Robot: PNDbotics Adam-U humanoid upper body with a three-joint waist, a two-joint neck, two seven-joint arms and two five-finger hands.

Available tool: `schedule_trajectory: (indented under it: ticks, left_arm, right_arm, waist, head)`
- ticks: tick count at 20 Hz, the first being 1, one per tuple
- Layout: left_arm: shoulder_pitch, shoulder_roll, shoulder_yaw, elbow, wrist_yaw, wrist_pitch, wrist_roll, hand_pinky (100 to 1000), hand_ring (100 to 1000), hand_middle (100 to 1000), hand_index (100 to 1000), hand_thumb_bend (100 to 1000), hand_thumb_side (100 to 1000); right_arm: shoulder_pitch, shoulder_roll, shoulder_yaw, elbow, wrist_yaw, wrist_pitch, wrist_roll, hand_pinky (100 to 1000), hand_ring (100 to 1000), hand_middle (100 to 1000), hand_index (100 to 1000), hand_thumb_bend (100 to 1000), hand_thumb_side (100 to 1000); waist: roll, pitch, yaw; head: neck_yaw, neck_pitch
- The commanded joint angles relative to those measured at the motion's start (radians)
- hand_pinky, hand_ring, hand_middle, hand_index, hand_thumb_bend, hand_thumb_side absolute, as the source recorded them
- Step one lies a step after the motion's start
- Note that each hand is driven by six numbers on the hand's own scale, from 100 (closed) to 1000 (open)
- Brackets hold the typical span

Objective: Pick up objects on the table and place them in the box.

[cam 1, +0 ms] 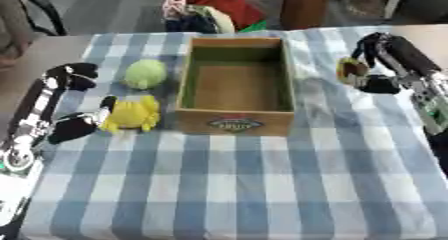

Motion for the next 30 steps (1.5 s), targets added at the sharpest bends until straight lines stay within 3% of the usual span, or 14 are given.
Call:
schedule_trajectory:
  ticks: [1,9,16,24,27,28,29,30]
  left_arm:
    - [-0.015,0.023,0.001,-0.025,0.004,0.001,0.001,729,672,667,801,349,100]
    - [-0.037,0.024,0.002,-0.048,0.016,-0.002,0.021,729,673,658,793,359,100]
    - [-0.068,0.025,-0.003,-0.071,0.021,-0.001,0.020,730,674,659,795,363,100]
    - [-0.083,0.020,-0.015,-0.074,0.024,-0.001,-0.005,730,674,660,797,365,100]
    - [-0.084,0.020,-0.017,-0.074,0.024,-0.002,-0.008,730,675,660,797,366,100]
    - [-0.084,0.020,-0.017,-0.073,0.024,-0.001,-0.008,730,675,660,797,366,100]
    - [-0.083,0.020,-0.016,-0.073,0.024,-0.001,-0.008,730,675,660,797,367,100]
    - [-0.083,0.019,-0.015,-0.073,0.025,-0.001,-0.007,730,674,660,797,366,100]
  right_arm:
    - [-0.047,-0.003,0.010,-0.046,-0.050,-0.015,0.023,518,765,125,244,100,213]
    - [-0.110,0.056,0.049,-0.062,-0.096,-0.068,0.097,528,754,130,241,100,162]
    - [-0.124,0.127,0.050,-0.017,-0.011,-0.103,0.127,537,764,135,247,100,182]
    - [-0.108,0.213,0.035,0.002,0.098,-0.124,0.130,556,790,163,295,100,201]
    - [-0.098,0.225,0.039,0.013,0.120,-0.135,0.145,610,840,241,392,100,200]
    - [-0.095,0.225,0.041,0.017,0.128,-0.139,0.155,675,905,436,575,100,213]
    - [-0.092,0.224,0.044,0.020,0.136,-0.144,0.168,685,914,466,603,100,214]
    - [-0.090,0.222,0.046,0.022,0.142,-0.149,0.181,783,1000,773,831,100,228]
  waist:
    - [-0.004,-0.017,0.006]
    - [-0.007,-0.023,0.048]
    - [-0.002,-0.019,0.098]
    - [0.008,-0.009,0.112]
    - [0.011,-0.008,0.110]
    - [0.012,-0.008,0.109]
    - [0.012,-0.007,0.107]
    - [0.012,-0.006,0.104]
  head:
    - [-0.007,0.005]
    - [-0.036,0.005]
    - [-0.072,0.004]
    - [-0.083,0.005]
    - [-0.082,0.005]
    - [-0.082,0.005]
    - [-0.080,0.005]
    - [-0.079,0.004]
